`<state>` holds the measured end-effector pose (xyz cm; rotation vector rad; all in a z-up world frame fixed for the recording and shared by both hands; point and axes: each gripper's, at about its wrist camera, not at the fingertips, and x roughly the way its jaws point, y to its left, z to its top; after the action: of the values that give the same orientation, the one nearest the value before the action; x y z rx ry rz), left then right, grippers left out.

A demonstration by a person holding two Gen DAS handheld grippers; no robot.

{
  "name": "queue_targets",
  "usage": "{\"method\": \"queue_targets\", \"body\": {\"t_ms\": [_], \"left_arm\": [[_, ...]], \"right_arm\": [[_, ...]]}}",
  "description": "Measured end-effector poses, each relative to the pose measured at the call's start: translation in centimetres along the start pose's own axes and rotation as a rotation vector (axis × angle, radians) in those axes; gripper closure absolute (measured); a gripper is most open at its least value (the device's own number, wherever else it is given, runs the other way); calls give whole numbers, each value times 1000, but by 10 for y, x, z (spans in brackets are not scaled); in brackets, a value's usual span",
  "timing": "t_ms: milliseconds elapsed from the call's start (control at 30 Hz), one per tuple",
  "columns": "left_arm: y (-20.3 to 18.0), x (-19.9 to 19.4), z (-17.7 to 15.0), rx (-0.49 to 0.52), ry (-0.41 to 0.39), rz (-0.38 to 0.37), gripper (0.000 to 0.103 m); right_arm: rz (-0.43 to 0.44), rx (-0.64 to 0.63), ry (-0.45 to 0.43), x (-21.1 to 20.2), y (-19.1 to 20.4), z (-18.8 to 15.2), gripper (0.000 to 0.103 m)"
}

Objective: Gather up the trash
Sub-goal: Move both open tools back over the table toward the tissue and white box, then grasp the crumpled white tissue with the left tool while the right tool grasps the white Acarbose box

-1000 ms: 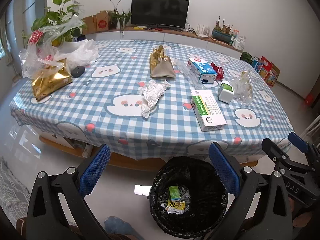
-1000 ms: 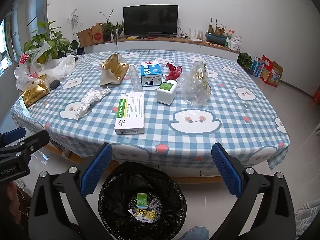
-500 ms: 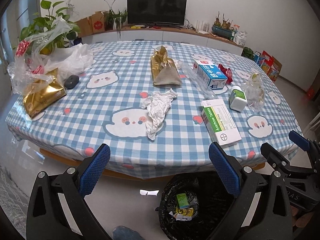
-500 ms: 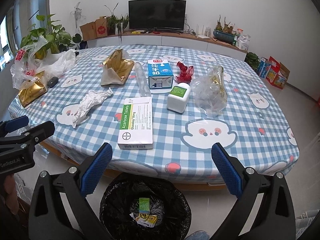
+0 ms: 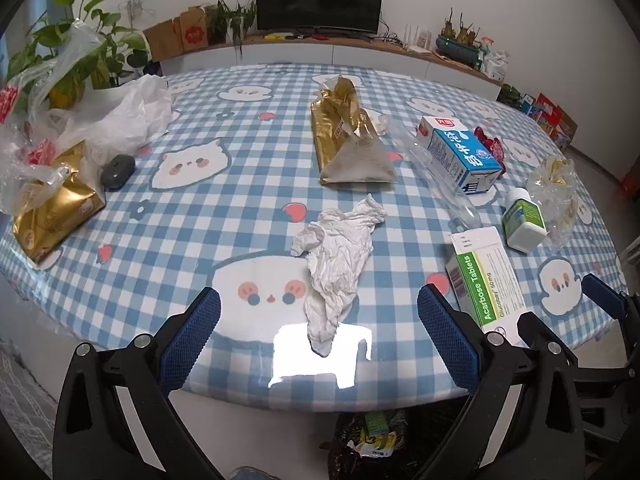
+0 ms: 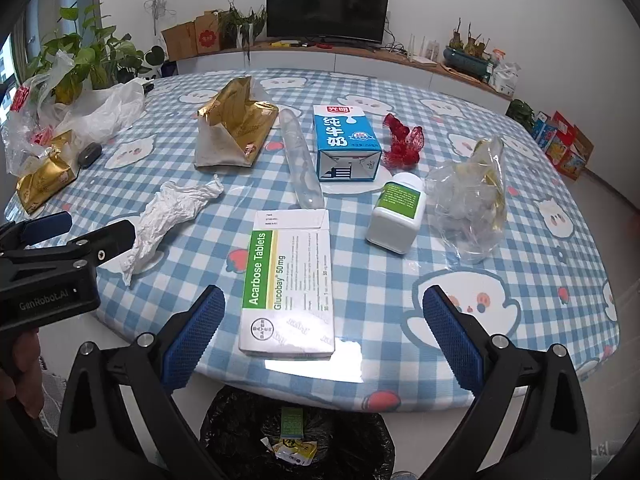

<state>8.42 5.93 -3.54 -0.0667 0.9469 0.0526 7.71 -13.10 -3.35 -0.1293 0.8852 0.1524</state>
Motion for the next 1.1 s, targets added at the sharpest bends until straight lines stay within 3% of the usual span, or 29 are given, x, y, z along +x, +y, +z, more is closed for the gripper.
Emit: {"method": "queue_targets", "body": {"t_ms": [367,533,833,1000,1100], "left_arm": [[0,42,25,4,48,14,7],[1,56,28,3,74,16,10],[0,72,26,-9,119,0,26],[0,73,25,-17,131,2,43],[1,73,24,-22,137,4,52]], "right_arm": [[5,-3,62,39,13,20,8],[6,-4,97,53,15,21,13],[29,22,147,65,13,20,32],[38,25,158,66,13,19,44],[41,31,160,66,13,19,44]]}}
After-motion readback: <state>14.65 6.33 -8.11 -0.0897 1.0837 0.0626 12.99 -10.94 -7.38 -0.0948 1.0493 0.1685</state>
